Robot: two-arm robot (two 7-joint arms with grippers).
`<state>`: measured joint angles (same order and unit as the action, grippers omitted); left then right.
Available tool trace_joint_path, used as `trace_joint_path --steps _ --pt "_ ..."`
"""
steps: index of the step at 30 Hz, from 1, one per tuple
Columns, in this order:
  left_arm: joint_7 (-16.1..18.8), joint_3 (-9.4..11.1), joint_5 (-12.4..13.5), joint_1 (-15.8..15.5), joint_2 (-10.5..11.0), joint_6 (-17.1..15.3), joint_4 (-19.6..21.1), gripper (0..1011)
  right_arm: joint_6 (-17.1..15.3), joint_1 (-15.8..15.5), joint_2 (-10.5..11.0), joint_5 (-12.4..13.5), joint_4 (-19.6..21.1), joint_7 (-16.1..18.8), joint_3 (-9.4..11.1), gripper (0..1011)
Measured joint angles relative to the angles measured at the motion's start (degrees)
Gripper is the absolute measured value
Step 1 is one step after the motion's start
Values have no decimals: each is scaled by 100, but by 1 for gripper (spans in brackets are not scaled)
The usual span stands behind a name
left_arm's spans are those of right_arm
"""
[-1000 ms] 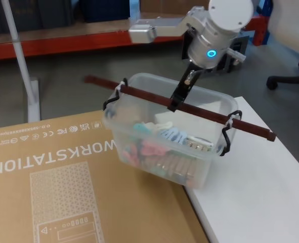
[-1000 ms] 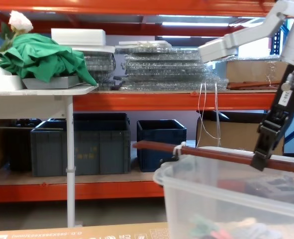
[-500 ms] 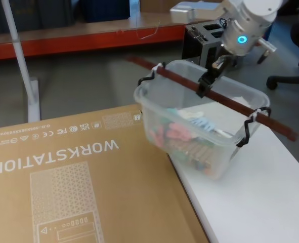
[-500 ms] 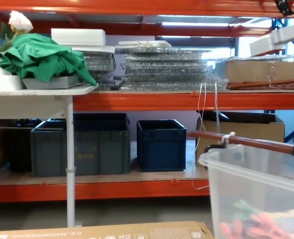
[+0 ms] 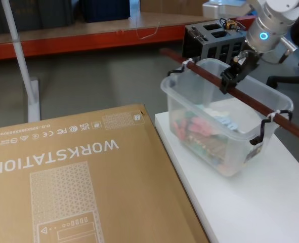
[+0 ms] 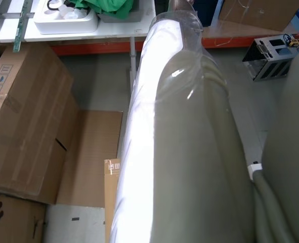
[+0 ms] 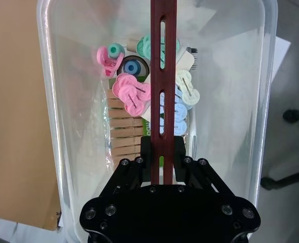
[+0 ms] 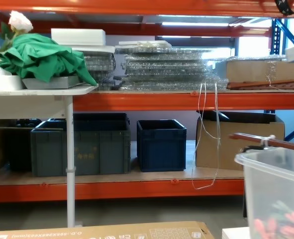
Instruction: Use one hand to grasp the basket and place it at the designated location.
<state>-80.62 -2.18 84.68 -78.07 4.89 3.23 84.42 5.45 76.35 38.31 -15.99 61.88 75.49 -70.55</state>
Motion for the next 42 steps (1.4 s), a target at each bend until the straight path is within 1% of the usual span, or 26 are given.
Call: trace_joint_path --steps 8,18,22,32,42 --pt "0 3 0 0 0 0 0 0 -351 -71 128 -91 -219 34 115 241" --pt "0 3 0 0 0 0 0 0 -756 -191 330 -173 -321 14 273 242" --pt "0 1 0 0 0 0 0 0 -857 -252 397 -186 -335 -2 336 241" --pt "0 0 0 0 0 0 0 0 -987 -433 496 -167 -384 -51 505 241" --pt "0 1 0 0 0 0 0 0 -971 -601 469 -94 -475 -141 686 241"
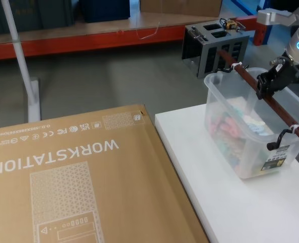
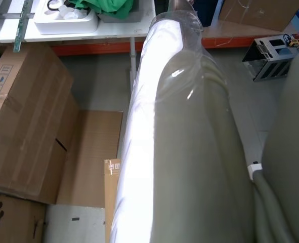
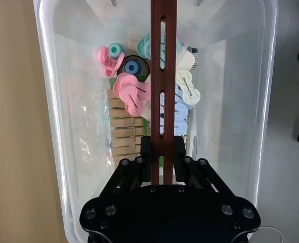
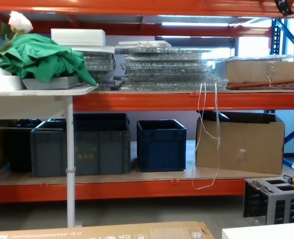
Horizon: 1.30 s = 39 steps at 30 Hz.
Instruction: Use one hand to grasp the basket and place it at the designated location.
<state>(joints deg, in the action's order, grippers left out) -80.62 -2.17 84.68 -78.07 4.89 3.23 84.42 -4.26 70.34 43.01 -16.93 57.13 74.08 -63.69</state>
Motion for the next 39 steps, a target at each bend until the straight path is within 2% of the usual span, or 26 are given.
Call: trace_joint_path --steps 20,37,39 --pt "0 1 0 0 0 0 0 0 254 -171 -253 -87 -402 1 174 241" --pt "0 1 0 0 0 0 0 0 397 -166 -410 -195 -717 93 209 242" --pt "0 0 0 0 0 0 0 0 397 -172 -412 -223 -729 107 199 295"
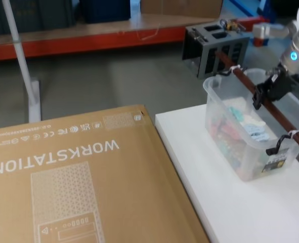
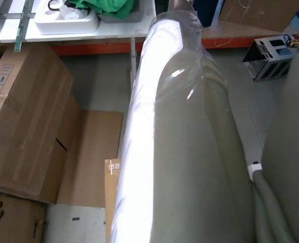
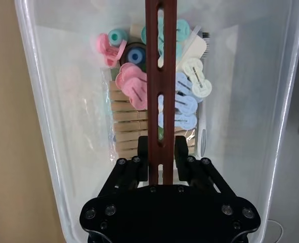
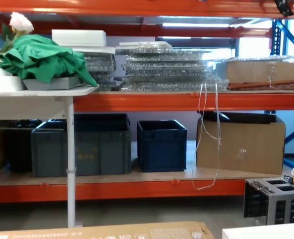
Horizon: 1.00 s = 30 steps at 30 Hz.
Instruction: Use one hand to grasp the basket and place it at the designated location.
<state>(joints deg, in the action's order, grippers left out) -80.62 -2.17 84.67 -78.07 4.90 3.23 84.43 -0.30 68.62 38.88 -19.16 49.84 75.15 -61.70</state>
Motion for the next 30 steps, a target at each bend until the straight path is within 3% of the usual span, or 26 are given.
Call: trace_joint_path --steps 21,25,30 --pt "0 1 1 0 0 0 0 0 112 104 76 -11 136 -51 141 939" --pt "0 -1 0 0 0 0 0 0 109 128 120 -10 192 -49 171 1000" --pt "0 1 0 0 0 0 0 0 41 151 249 22 402 -52 243 1000"
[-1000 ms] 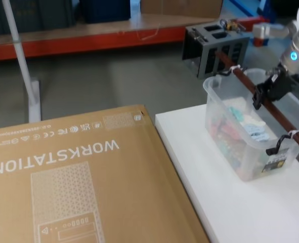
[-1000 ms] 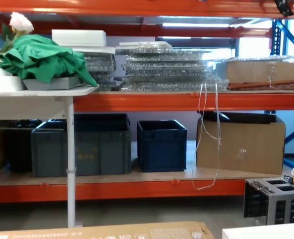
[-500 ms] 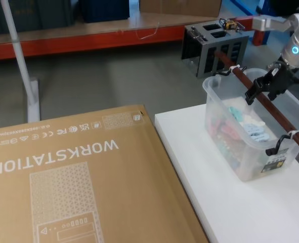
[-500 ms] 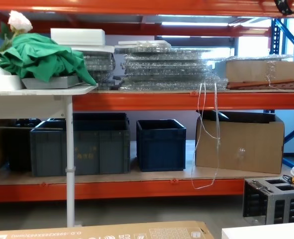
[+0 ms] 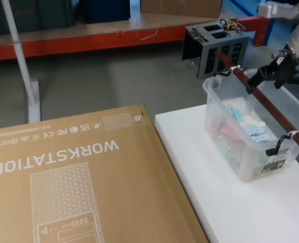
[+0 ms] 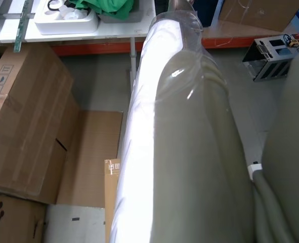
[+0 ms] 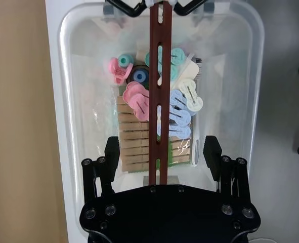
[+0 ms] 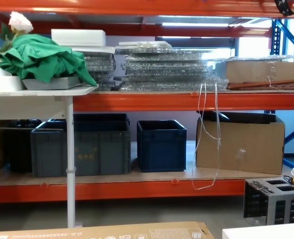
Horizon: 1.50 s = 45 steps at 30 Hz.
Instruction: Use one hand to grasp the basket and place it at the designated location.
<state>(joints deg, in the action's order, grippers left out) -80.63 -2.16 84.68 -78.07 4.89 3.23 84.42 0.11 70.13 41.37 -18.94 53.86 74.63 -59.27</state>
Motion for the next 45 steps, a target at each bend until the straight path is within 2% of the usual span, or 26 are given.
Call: trace_joint_path --steps 8,13,45 --pt "0 0 0 0 0 0 0 0 -151 8 262 92 475 -40 159 1000" --pt "0 -1 0 0 0 0 0 0 -220 4 340 126 647 -54 219 1000" --pt "0 -1 0 0 0 0 0 0 -282 23 301 111 647 -35 221 1000"
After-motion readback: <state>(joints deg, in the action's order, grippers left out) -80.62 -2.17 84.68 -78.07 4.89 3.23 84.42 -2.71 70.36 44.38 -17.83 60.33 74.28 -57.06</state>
